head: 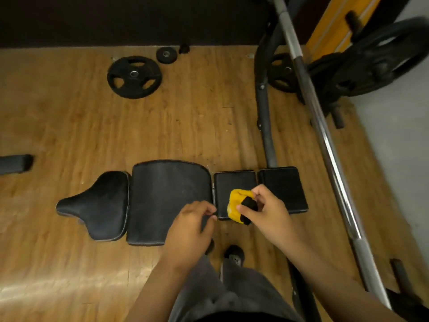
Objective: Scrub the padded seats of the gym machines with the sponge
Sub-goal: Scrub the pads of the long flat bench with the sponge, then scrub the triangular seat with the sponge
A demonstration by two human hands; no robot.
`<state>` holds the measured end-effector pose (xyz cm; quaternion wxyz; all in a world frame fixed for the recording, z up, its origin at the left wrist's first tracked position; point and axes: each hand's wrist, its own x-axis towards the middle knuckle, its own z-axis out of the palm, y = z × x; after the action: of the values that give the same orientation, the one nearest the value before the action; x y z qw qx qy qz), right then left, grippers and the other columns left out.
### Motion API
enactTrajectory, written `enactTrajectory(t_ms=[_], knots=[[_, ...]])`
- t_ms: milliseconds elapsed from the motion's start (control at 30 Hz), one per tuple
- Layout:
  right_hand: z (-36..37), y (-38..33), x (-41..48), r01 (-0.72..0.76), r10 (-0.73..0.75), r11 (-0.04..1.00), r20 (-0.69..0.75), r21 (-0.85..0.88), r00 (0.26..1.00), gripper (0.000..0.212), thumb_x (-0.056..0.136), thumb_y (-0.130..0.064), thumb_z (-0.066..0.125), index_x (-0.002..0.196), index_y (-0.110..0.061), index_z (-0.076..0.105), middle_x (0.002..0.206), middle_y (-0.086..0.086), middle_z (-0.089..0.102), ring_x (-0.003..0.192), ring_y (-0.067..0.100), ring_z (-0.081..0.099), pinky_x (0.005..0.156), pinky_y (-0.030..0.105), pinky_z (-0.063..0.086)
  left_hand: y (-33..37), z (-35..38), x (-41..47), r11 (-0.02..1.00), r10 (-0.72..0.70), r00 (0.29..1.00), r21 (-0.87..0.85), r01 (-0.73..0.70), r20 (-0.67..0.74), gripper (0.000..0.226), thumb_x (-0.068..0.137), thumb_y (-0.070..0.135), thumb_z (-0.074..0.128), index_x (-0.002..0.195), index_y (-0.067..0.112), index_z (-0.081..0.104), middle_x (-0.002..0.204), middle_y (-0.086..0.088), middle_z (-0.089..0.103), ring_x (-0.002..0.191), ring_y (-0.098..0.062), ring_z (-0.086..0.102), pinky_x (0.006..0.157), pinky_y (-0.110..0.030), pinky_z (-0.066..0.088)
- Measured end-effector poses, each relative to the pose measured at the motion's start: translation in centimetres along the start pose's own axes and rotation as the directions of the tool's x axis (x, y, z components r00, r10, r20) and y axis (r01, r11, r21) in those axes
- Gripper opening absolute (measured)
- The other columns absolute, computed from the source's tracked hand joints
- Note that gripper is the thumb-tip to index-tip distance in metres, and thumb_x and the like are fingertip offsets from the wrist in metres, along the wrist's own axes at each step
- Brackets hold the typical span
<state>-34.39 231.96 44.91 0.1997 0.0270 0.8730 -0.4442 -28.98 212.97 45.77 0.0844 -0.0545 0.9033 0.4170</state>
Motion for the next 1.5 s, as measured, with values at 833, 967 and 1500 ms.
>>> enactTrajectory(t_ms=[833, 967, 1500], knots=[[7.6, 6.8, -34.5, -0.031, 0.825, 0.524, -0.516, 0.851, -0.232, 0.029, 0.077, -0.026, 0.079, 0.077, -0.015, 0.052, 0.069, 0.004, 0.061, 0.066, 0.02, 0.059, 0.062, 0.035, 0.048, 14.6, 14.9, -4.7, 0.383, 0.343, -0.248, -0.376, -0.844, 0.906, 0.014, 0.097, 0.035, 0.052, 0.11, 0.041, 0.055, 0.11, 0.022, 0.055, 0.099, 0.003, 0.054, 0.077, -0.015, 0.044], [12.2, 6.4, -40.2, 0.104, 0.842, 0.39, -0.309, 0.915, -0.442, 0.026, 0.079, -0.021, 0.077, 0.081, -0.01, 0.054, 0.073, 0.004, 0.061, 0.062, 0.013, 0.055, 0.053, 0.023, 0.04, 15.5, 17.8, -10.6, 0.265, 0.22, -0.431, -0.479, -0.837, 0.875, 0.021, 0.097, 0.038, 0.051, 0.118, 0.04, 0.054, 0.118, 0.022, 0.052, 0.099, 0.004, 0.053, 0.078, -0.016, 0.044], [28.1, 18.9, -69.4, 0.446, 0.83, 0.151, 0.132, 0.882, -0.542, 0.028, 0.08, -0.015, 0.075, 0.075, -0.012, 0.048, 0.076, 0.008, 0.057, 0.068, 0.021, 0.052, 0.057, 0.031, 0.036, 9.2, 27.1, -44.6, 0.278, -0.011, -0.388, -0.37, -0.886, 0.921, 0.014, 0.09, 0.029, 0.065, 0.086, 0.033, 0.052, 0.089, 0.01, 0.066, 0.081, -0.003, 0.062, 0.075, -0.02, 0.047]])
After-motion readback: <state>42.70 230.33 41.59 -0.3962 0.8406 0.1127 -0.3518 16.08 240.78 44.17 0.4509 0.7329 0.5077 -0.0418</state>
